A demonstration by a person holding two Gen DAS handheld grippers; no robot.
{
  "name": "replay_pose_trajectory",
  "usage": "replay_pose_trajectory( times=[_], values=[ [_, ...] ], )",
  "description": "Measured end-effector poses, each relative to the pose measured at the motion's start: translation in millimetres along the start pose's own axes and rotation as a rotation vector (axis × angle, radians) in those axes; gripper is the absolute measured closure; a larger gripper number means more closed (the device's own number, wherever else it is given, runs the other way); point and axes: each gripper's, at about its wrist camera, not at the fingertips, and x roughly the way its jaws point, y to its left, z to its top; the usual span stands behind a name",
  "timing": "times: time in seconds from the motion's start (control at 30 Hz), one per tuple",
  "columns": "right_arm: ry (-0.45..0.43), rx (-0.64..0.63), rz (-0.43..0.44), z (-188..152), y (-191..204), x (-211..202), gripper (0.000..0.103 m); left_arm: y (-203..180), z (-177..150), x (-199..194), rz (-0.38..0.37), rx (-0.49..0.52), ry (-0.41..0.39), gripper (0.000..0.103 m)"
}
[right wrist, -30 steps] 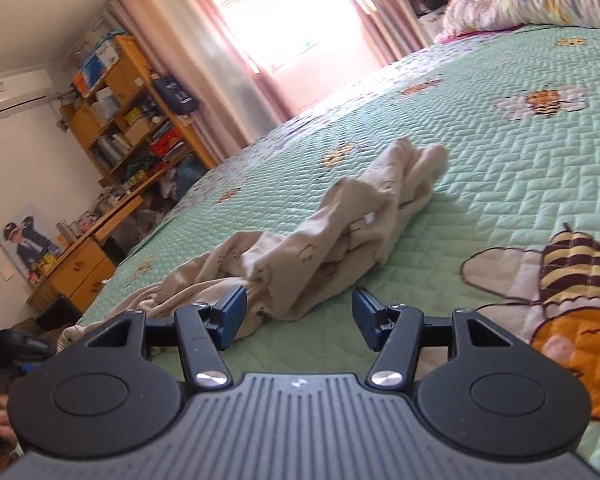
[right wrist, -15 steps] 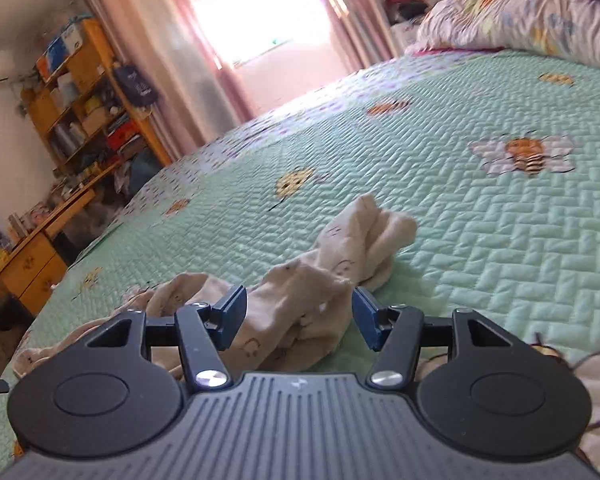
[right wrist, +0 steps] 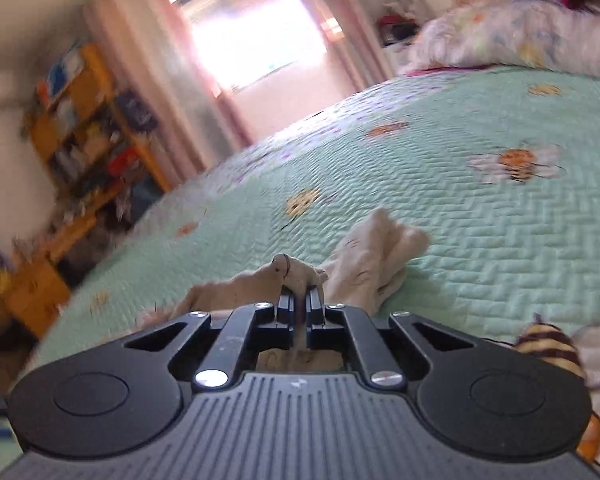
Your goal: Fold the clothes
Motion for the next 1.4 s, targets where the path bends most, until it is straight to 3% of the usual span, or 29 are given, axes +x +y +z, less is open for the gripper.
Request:
replay_pose_trajectory(
  times=[0.53,0.63,0.73,0.87,0.9,1.03,1.1,1.23,1.3,1.4],
  values=[
    [-0.171,0.074,-0.318,32,-93,-99,0.097,-13,-14,0,-0.138,0.117,0.071,0.029],
    [-0.102,0.033,-0.45,35,-107,-92,0.097,-21,-21,0,-0.172,0.161,0.092,0.028],
    [0.015,0.006,-0.515,27,-116,-89,0.096,-28,-28,1,-0.206,0.205,0.114,0.028],
    [0.159,-0.014,-0.587,17,-121,-93,0.08,-37,-37,1,-0.25,0.26,0.14,0.028],
    [0.156,-0.002,-0.596,17,-117,-102,0.073,-36,-37,1,-0.255,0.263,0.14,0.028],
    [0.026,-0.083,-0.573,29,-80,-131,0.065,-32,-35,1,-0.261,0.273,0.135,0.027],
    [-0.039,-0.163,-0.501,36,-52,-133,0.051,-33,-35,0,-0.258,0.279,0.131,0.027],
    [-0.108,-0.234,-0.321,39,-5,-123,0.036,-28,-30,1,-0.282,0.254,0.141,0.027],
    [-0.037,-0.265,-0.281,35,9,-100,0.033,-20,-26,3,-0.303,0.215,0.148,0.027],
    [0.122,-0.244,-0.095,18,22,-67,0.034,-8,-20,7,-0.333,0.156,0.159,0.024]
  ],
)
